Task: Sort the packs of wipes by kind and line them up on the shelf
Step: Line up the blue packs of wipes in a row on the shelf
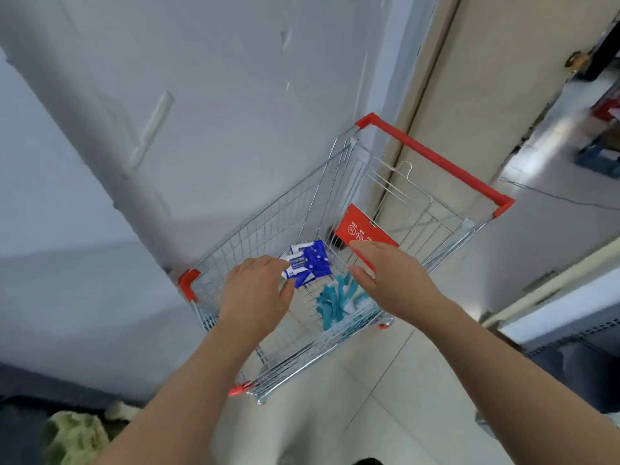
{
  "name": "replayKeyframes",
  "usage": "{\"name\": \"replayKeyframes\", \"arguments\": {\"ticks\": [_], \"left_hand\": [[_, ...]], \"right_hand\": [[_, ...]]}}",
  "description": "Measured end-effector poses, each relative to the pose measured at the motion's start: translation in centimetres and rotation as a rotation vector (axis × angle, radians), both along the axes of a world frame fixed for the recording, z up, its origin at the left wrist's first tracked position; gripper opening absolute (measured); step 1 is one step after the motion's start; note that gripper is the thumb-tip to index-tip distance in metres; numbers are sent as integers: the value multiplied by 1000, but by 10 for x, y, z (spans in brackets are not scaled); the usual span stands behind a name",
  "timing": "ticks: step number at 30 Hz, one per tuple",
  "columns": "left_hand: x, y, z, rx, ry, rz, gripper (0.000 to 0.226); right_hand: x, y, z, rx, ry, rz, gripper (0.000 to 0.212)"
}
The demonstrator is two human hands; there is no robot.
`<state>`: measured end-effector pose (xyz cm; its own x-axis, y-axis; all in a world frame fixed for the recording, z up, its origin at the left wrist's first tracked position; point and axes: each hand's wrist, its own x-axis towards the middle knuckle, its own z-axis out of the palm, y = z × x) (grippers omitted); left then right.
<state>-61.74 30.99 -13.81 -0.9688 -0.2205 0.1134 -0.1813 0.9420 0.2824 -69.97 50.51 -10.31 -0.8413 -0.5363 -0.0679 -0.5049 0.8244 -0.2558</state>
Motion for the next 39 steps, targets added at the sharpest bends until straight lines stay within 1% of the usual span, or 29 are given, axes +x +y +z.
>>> {"name": "replayKeyframes", "arguments": {"ticks": [7,11,16,20,22,24,28,30,32,34,35,36,38,39], "left_hand": [[-115,-5,-69,63,-135,163,34],[-175,-6,-122,141,-227,321,32],[-233,-17,-191,280,-295,465,33],[-275,-34,-256,287,-383,486,37],[-296,-42,-290,290,-396,480,39],[-318,-49,-324,301,-413,468,37],[-351,-63,-395,215,-521,401,36],[-361,-67,-424,156,-554,363,43],[-364,-71,-444,81,-601,326,48],[-362,-72,-451,53,-598,321,40],[-357,-72,-453,91,-579,328,34],[-351,-72,-453,184,-530,366,29],[-329,-72,-460,475,-416,558,20],[-318,-71,-463,601,-354,676,21]], "right_hand": [[-148,-8,-70,52,-78,131,49],[-234,-21,-127,49,-154,247,48],[-310,-41,-214,122,-245,351,49],[-347,-60,-285,151,-342,380,52],[-361,-70,-318,146,-373,385,52],[-371,-80,-349,132,-397,383,52],[-389,-95,-402,125,-412,366,52],[-397,-100,-423,126,-412,352,51],[-402,-103,-440,109,-407,329,50],[-406,-104,-453,92,-405,310,50],[-407,-105,-458,79,-412,302,50],[-408,-106,-462,65,-415,299,49],[-409,-109,-468,46,-418,293,48],[-409,-110,-470,36,-420,288,48]]}}
